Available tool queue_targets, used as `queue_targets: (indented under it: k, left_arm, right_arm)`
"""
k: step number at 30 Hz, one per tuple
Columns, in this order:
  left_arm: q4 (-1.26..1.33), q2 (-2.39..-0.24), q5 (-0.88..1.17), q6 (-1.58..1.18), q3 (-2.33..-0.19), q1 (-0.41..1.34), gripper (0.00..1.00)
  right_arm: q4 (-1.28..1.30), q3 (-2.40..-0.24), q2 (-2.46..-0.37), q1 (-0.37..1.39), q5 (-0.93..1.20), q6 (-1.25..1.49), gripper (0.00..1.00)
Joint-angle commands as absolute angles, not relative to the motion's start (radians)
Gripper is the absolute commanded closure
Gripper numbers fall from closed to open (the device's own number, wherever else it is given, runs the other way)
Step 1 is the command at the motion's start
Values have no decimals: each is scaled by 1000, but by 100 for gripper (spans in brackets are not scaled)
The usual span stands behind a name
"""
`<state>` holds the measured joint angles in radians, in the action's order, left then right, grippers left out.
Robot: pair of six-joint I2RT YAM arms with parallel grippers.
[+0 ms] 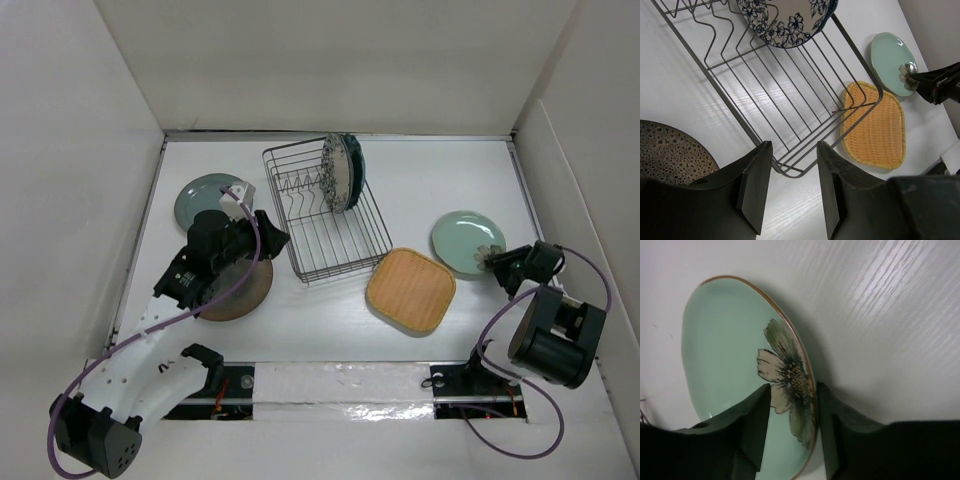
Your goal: Load the plates into the dish rack
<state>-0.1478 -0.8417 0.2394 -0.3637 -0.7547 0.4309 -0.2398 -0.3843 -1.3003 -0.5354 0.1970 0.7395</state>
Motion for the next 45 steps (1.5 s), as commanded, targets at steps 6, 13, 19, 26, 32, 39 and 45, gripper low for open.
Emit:
queue_targets:
  k: [6,13,19,26,32,39,45]
  left_arm:
    - [-121,-842,244,-348,-792,434,62]
    - [-123,-857,242,-347,-795,434,62]
    - [-121,-867,236,-347,-796,434,62]
    - [-123,-864,218,-345,-798,434,62]
    - [-120,-844,207,-341,-807,434,61]
    - [-118,-819,190,-337,-815,434,65]
    - [-130,-805,166,-333,-816,434,66]
  right_arm:
    - [-354,-338,-1336,-508,241,816,100]
    - [-304,-334,-1053,-436,37,876,100]
    - [-177,-523,-805,-264,-161,767,100]
    - [-88,-863,-808,24,-334,598,100]
    - [31,-1244,-1078,452,-616,361,100]
    - [181,-1768,-1527,704,-782,121,100]
    - [314,-2208,-1830,790,-931,-98,100]
